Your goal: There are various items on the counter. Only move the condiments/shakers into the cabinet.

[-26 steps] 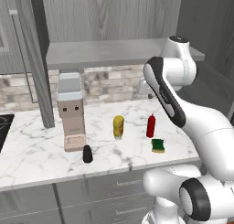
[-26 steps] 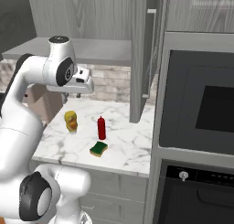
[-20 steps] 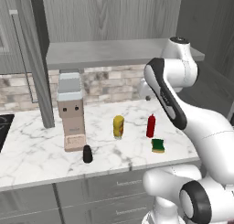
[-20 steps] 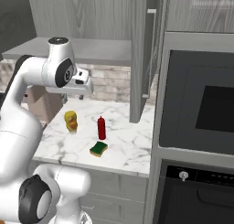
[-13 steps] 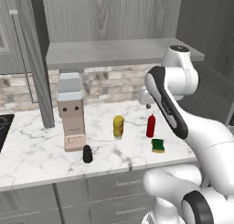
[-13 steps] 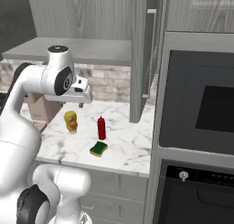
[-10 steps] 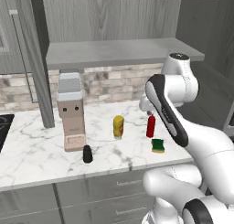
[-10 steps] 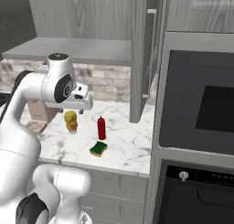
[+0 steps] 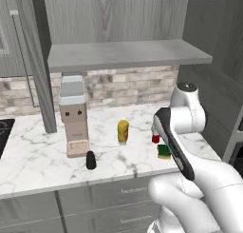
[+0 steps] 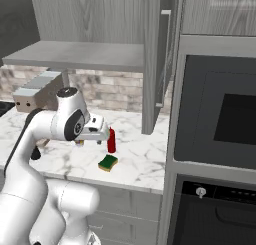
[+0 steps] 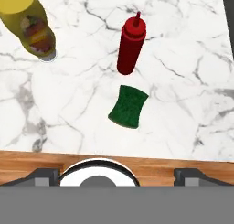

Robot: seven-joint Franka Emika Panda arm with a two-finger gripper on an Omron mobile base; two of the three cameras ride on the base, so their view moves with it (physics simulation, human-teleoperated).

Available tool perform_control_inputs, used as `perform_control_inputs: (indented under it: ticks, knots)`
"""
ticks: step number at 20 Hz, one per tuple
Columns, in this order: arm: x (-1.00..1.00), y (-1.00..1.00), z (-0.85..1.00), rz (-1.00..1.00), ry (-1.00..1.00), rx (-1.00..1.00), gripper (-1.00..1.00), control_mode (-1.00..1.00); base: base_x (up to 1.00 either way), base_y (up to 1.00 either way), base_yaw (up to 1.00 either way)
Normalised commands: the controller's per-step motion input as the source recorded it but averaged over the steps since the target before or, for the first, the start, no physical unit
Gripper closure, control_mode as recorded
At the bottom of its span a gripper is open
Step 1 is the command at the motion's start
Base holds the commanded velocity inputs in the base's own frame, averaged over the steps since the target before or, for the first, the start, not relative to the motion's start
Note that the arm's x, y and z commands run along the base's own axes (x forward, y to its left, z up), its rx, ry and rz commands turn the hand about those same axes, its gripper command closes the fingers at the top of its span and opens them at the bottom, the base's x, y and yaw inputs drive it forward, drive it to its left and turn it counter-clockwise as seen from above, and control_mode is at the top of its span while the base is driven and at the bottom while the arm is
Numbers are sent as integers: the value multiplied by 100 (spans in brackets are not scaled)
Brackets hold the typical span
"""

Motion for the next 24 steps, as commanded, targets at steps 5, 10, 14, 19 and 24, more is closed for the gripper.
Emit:
perform_control_inputs:
  ticks: [5,10,14,19,24]
  knots:
    - [2,-6,-36,-2,-19,0,-100,-100,0,0,0]
    - [11,-1,-32,0,-15,0,-100,-100,0,0,0]
    - [14,0,-19,0,-8,0,-100,-100,0,0,0]
    - [27,-4,-5,0,0,0,-100,-100,0,0,0]
    - [28,-12,0,-1,0,0,-100,-100,0,0,0]
